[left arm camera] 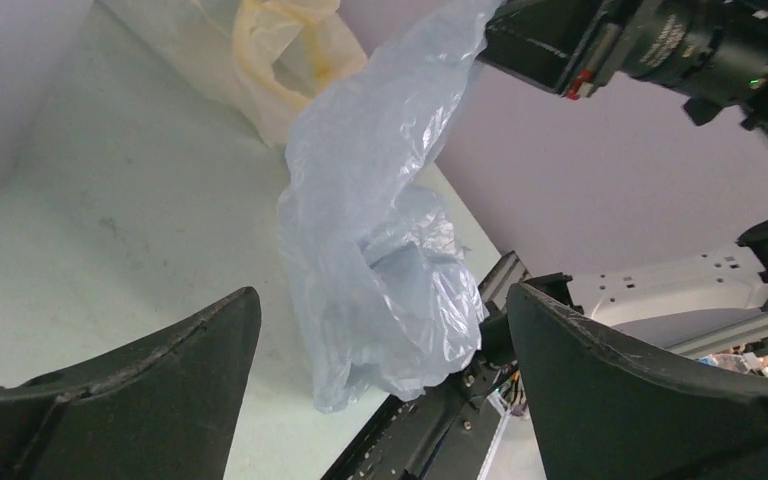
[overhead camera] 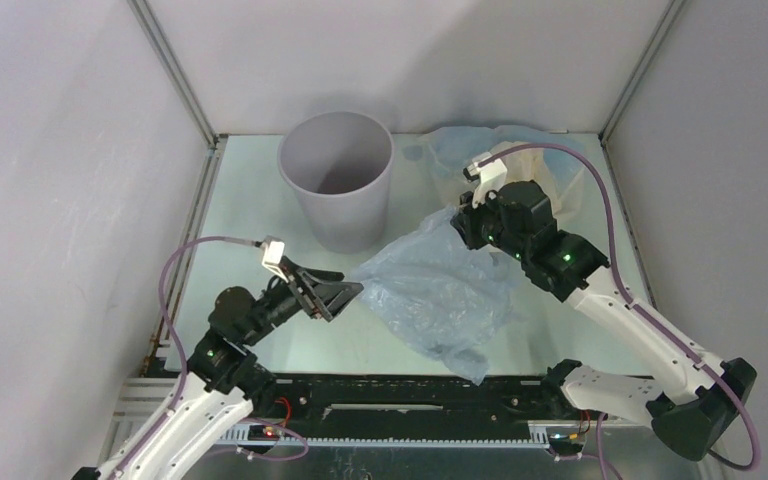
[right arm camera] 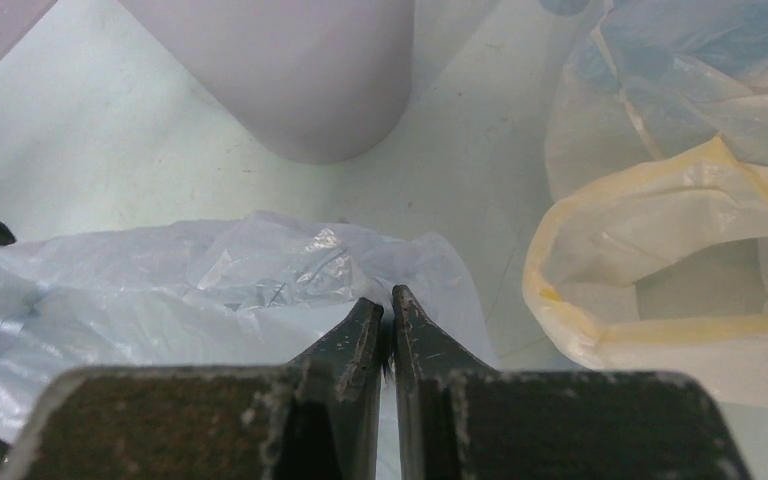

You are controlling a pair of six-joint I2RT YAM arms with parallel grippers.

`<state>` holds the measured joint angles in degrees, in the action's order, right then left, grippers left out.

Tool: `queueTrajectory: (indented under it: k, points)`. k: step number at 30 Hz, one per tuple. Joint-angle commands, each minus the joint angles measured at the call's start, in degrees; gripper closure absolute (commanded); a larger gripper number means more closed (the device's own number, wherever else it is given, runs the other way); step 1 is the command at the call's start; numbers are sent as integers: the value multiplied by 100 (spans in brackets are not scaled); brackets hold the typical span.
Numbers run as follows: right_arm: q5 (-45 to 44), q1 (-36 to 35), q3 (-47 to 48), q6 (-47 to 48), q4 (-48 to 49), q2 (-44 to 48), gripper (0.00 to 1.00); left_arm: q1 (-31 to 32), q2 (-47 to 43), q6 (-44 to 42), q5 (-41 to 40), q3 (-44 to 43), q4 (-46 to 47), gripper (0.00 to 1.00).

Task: Put the trash bags into the trash bin

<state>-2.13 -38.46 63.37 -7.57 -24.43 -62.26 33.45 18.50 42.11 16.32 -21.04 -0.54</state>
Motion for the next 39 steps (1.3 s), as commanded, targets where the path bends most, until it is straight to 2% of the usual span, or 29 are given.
queueTrajectory:
  k: [1, 4, 7, 9, 11, 13, 14, 15, 21, 22, 24, 25, 26, 27, 32, 33, 35, 39]
  points:
    - [64, -13, 212, -75, 141, -60, 90, 32, 422, 80, 69, -236, -130, 0]
    - [93, -13, 212, -95, 147, -92, 90, 42, 770, 223, 66, -245, -144, 1]
    - [92, -13, 211, -113, 164, -91, 90, 62, 1210, 206, 298, -316, -169, 16]
    - [43, -13, 211, -113, 171, -93, 90, 61, 1382, 166, 367, -322, -172, 34]
    - [-103, -6, 217, -100, 174, -80, 90, 65, 1440, 82, 223, -305, -326, 59]
    - [-333, 4, 212, -95, 207, -40, 93, 63, 1475, -91, -414, -342, -710, 87]
    - [-489, 11, 212, -91, 279, -14, 95, 65, 1537, -149, -654, -366, -880, 97]
    - [-532, 20, 215, -66, 371, 14, 97, 65, 1624, -224, -806, -380, -1018, 99]
    - [-500, 13, 782, 121, 261, -288, 98, 64, 2339, -310, -822, -335, -960, 100]
    - [-556, 9, 871, 157, 206, -359, 92, 60, 2431, -304, -827, -309, -905, 100]
    - [-691, 14, 997, 212, 88, -460, 74, 29, 2553, -273, -878, -256, -837, 100]
    - [-763, 14, 1023, 233, 19, -473, 59, -49, 2587, -229, -909, -226, -827, 100]
    - [-818, 14, 1026, 236, -53, -467, 47, -132, 2601, -177, -948, -185, -826, 100]
    - [-829, 14, 1022, 233, -139, -449, 43, -247, 2585, -94, -952, -125, -821, 100]
    - [-916, 14, 870, -99, -751, -127, 36, -819, 2476, 87, -929, 180, -803, 100]
    - [-966, 14, 779, -213, -835, -14, 32, -883, 2467, 109, -941, 219, -819, 100]
    - [-967, 18, 491, -385, -917, 286, 24, -984, 2486, 110, -937, 263, -832, 100]
    - [-799, 22, -363, -663, -923, 930, 18, -1092, 2628, -17, -990, 208, -897, 100]
